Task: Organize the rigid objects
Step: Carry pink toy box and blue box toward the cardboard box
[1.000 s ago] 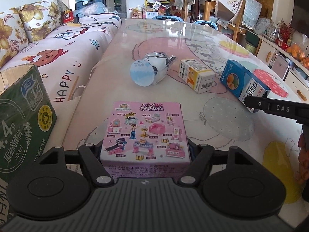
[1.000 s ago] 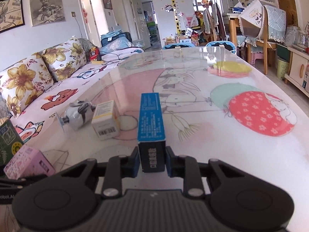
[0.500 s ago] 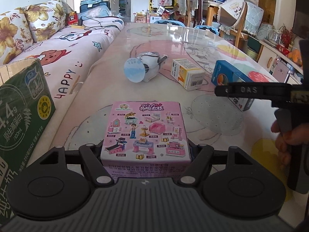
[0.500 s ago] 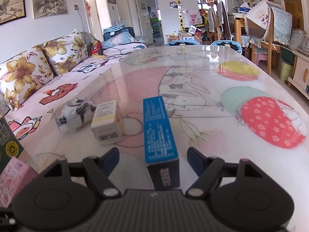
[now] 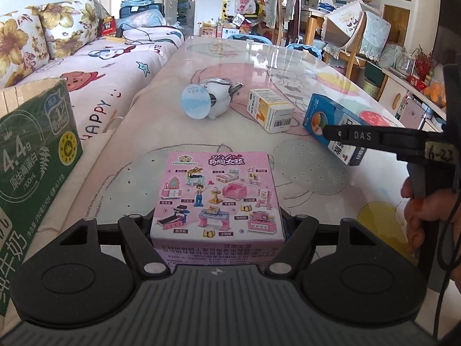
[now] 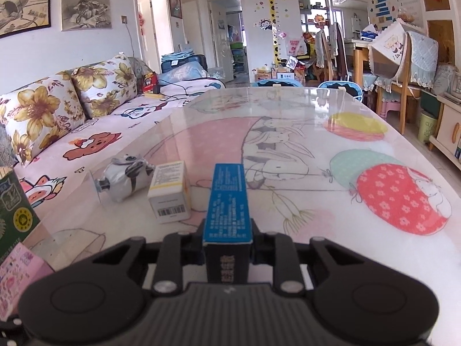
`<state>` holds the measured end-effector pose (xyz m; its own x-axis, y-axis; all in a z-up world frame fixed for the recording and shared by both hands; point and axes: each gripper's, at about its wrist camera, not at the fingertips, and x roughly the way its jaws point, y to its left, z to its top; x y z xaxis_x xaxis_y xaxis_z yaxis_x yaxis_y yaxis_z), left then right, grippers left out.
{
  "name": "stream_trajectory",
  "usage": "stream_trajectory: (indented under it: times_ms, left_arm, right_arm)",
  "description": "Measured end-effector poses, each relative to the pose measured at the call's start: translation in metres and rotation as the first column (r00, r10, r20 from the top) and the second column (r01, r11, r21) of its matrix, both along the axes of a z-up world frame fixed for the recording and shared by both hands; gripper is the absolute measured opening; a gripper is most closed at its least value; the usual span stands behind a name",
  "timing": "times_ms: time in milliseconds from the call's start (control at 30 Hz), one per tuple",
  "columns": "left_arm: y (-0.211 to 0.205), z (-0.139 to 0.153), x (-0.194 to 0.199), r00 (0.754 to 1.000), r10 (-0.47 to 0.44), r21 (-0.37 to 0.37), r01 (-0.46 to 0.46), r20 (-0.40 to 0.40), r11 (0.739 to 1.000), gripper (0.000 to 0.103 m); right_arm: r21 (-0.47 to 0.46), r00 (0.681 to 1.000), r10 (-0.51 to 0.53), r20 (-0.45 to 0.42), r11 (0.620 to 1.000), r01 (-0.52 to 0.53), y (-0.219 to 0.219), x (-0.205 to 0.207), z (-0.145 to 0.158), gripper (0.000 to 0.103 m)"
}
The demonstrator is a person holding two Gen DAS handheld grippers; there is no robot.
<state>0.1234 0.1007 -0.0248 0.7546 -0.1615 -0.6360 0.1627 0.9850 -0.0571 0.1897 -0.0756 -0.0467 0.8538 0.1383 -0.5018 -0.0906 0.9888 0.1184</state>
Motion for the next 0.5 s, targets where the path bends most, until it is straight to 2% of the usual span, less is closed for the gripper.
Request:
stream_trajectory:
  times_ms: [500]
  left_arm:
    - [0.020,0.017,-0.021,0.997,0.040,-0.008,-0.040,0.072,0.999,0.088]
  right_arm:
    - [-0.052,0.997,-0.030,-0.068,0.998,0.026,0.025,-0.076,-0.001,0.023]
